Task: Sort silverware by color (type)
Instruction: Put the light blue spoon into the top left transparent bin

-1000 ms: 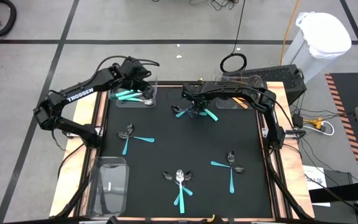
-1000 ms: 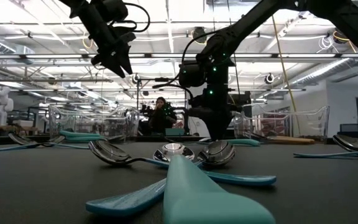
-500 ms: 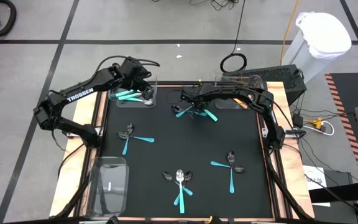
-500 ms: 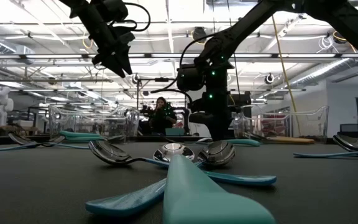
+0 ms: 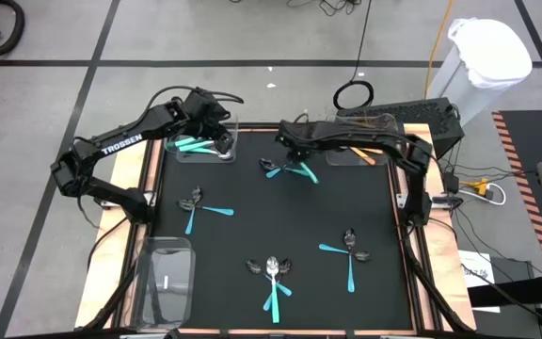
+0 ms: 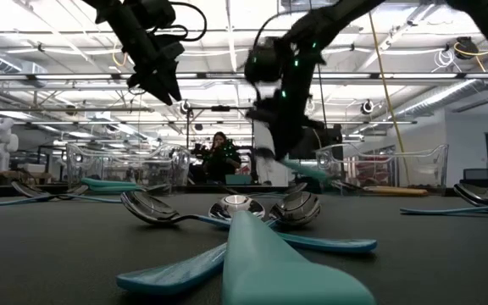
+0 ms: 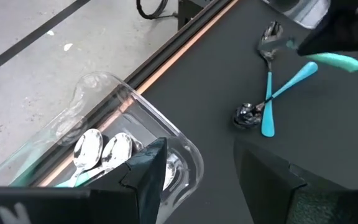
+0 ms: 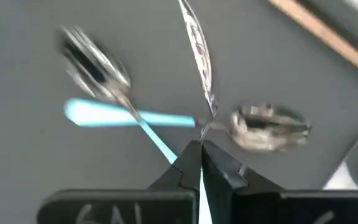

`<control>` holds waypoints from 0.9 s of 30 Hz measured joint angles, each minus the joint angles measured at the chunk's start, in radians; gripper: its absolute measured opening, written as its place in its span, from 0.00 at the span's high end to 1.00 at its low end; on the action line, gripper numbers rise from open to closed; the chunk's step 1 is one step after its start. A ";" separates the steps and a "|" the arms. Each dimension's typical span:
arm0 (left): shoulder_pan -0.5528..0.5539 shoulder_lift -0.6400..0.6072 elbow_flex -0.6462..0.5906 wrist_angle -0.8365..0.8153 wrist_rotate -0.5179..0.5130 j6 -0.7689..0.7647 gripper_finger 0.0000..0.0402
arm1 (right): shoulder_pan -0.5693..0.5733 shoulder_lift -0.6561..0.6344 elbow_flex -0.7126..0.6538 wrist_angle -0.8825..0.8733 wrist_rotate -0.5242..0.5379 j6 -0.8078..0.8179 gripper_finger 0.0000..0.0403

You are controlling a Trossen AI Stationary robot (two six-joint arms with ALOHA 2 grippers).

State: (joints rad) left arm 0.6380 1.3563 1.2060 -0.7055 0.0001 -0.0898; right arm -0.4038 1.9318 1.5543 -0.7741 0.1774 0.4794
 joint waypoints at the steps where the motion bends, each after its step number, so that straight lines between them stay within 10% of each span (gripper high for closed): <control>1: 0.000 0.000 0.000 -0.001 0.005 0.000 0.53 | 0.000 -0.018 0.001 0.023 0.001 0.007 0.99; 14: 0.002 0.001 -0.057 0.328 0.386 0.000 0.53 | 0.002 -0.179 0.000 0.587 -0.079 0.018 1.00; 27: 0.001 0.001 -0.100 0.533 0.464 -0.065 0.53 | 0.034 -0.185 0.001 0.845 -0.234 -0.035 1.00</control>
State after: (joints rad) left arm 0.6387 1.3571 1.1065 -0.1722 0.4640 -0.1546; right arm -0.3699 1.7466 1.5551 0.0707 -0.0568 0.4442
